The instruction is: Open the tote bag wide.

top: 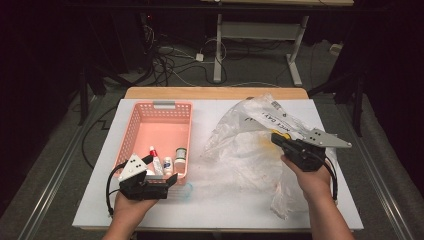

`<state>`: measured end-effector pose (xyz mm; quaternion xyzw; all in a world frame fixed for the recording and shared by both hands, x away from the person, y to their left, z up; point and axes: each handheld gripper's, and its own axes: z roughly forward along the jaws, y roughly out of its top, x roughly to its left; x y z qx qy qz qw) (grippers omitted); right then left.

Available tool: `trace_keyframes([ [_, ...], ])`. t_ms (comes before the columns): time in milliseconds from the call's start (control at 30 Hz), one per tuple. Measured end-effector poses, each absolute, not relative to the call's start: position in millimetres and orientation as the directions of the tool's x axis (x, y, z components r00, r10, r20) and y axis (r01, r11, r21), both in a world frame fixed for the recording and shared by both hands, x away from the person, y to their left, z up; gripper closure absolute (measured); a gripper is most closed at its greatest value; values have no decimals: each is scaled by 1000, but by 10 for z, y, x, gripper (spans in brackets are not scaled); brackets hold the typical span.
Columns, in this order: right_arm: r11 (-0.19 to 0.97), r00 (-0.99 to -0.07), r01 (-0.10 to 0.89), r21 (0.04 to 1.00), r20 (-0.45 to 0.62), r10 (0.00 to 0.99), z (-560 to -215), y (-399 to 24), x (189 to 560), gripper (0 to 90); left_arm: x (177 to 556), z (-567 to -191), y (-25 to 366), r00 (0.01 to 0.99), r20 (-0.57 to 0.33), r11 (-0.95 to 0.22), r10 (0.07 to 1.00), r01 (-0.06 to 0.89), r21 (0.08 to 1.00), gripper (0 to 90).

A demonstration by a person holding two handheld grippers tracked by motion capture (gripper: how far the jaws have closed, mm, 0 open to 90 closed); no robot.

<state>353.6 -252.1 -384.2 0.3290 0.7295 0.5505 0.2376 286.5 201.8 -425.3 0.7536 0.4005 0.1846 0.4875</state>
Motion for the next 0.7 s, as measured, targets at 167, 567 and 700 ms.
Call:
trace_keyframes([
  [167,162,-673,219,962,29,739,-3855,-2573,3523,900,2881,-4231,2116,582,-109,-191,806,429,883,0],
  [567,181,-678,213,960,11,735,-3877,-2593,3522,900,2947,-4230,2332,527,-106,-182,843,466,866,0],
  [700,185,-677,209,960,6,736,-3875,-2600,3518,900,2962,-4231,2396,514,-104,-183,851,477,860,0],
])
